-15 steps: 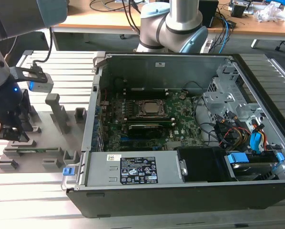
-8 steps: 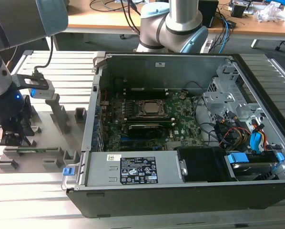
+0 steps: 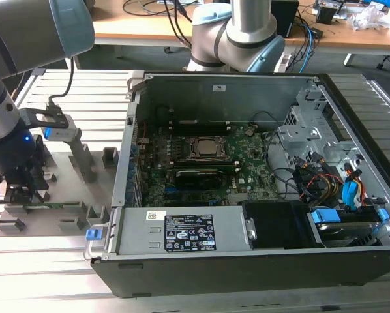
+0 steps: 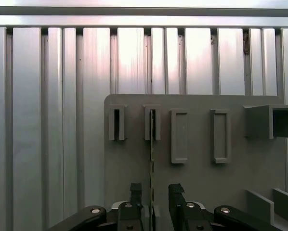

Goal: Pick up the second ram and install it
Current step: 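Pick up the second ram and move it above second insertion slot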

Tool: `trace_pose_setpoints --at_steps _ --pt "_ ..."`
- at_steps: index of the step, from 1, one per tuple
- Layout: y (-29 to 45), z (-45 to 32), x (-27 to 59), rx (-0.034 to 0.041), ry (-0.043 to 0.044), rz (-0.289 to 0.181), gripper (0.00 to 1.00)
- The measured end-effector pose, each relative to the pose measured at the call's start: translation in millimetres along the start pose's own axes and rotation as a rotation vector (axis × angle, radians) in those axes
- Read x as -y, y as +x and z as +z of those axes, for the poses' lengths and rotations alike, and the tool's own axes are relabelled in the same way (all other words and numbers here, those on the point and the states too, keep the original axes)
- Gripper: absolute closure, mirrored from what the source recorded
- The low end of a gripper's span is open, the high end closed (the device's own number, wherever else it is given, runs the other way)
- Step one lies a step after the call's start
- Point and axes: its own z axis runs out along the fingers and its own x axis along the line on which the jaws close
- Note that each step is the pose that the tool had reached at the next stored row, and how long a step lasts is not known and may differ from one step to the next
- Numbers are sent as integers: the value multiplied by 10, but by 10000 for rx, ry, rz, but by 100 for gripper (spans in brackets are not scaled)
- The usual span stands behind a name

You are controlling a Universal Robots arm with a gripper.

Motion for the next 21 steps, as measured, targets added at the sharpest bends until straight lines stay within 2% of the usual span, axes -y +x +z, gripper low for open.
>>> trace_pose_setpoints --at_steps 4,9,12,17,21 --pt "24 65 2 -1 0 -17 64" --pt "29 246 10 0 -1 -33 64" --pt "31 304 12 -1 -1 -41 64" --pt "32 360 14 -1 -1 -46 64" --pt "33 363 14 -2 -1 -46 64"
